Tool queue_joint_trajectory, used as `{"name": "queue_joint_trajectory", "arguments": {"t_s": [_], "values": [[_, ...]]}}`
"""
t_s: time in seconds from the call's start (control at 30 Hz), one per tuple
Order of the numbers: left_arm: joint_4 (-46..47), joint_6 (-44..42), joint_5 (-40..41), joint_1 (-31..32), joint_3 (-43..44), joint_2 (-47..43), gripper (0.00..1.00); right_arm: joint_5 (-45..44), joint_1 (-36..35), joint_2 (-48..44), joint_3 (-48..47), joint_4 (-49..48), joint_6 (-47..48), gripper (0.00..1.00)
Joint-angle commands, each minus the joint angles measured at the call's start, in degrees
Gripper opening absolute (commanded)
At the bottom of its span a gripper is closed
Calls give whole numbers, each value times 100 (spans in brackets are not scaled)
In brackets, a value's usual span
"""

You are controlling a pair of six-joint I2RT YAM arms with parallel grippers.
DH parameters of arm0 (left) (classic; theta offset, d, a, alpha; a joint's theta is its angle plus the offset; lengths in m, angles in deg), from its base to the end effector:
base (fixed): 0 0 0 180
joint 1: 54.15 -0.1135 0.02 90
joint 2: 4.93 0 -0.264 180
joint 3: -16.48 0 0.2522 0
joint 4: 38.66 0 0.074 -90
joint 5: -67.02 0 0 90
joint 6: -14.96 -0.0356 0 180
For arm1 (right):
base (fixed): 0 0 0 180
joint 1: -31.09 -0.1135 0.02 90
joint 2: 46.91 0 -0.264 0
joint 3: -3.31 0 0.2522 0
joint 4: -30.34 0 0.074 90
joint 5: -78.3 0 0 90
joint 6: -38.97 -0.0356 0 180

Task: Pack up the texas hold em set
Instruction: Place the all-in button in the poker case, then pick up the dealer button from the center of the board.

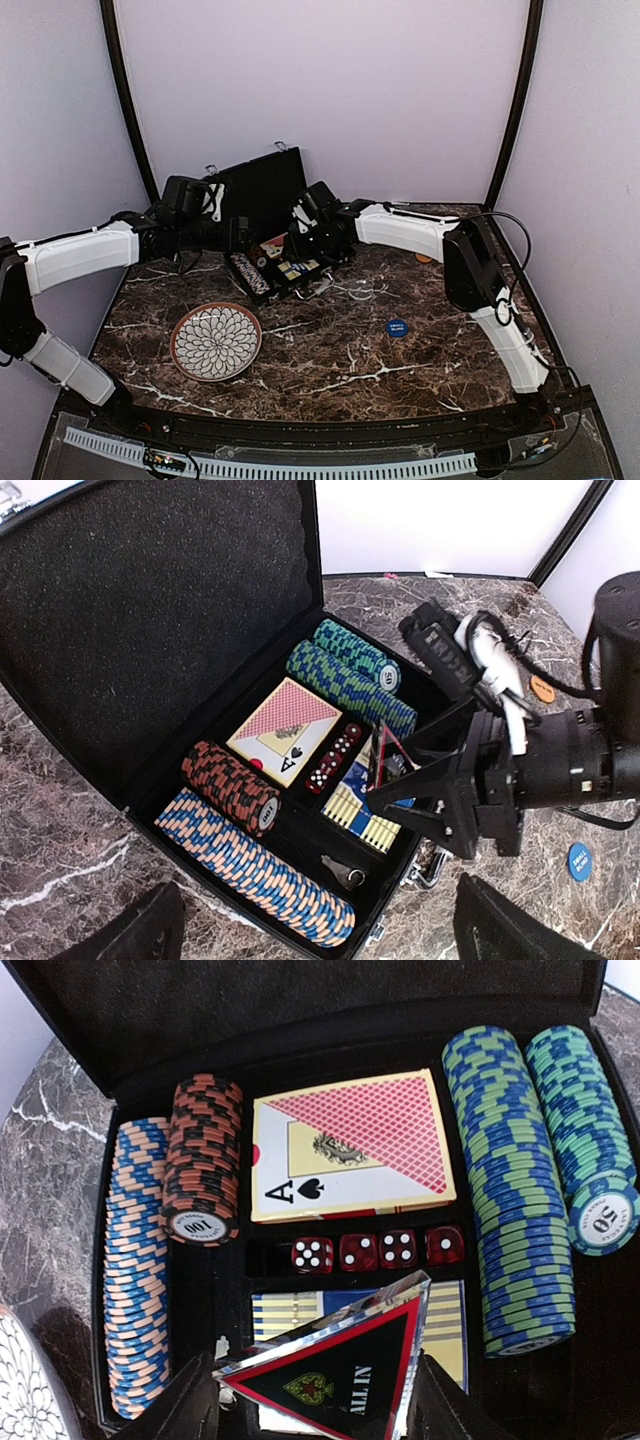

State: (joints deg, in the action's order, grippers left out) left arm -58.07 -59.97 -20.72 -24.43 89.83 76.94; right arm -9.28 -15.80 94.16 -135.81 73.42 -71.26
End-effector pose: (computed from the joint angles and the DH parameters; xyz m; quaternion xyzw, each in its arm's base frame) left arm 0.2863 -0.1618 0.2862 0.0991 0.8510 -0.1808 0.4830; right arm 0.3781 0.4061 0.1933 -0.2208 0.8970 0.2276 0.3078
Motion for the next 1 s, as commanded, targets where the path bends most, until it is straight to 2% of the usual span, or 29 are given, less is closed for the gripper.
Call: {"name": "queue_joint_trajectory", "arguments": {"t_s": [0.0,0.3,0.37,0.57,0.67,0.83,0.97], "values": [[11,-118,9,-40,-95,-303,96,95,-35,178,-223,-91,-34,57],[142,-185,-204,-43,-173,-308,99,208,-31,-146,-18,-216,3,83],[278,-171,-496,-43,-235,-333,99,184,-18,-340,121,-277,35,88],[674,-50,-1380,-36,-164,-10,99,30,188,-1527,1420,-806,46,98],[620,-193,-1788,95,160,301,99,15,398,-2288,2294,-1180,42,98],[609,-430,-1507,567,631,945,99,71,940,-3397,3677,-1691,-133,99],[594,-588,-1411,951,1177,1646,99,-451,1344,-4088,4704,-1906,-200,99]]}}
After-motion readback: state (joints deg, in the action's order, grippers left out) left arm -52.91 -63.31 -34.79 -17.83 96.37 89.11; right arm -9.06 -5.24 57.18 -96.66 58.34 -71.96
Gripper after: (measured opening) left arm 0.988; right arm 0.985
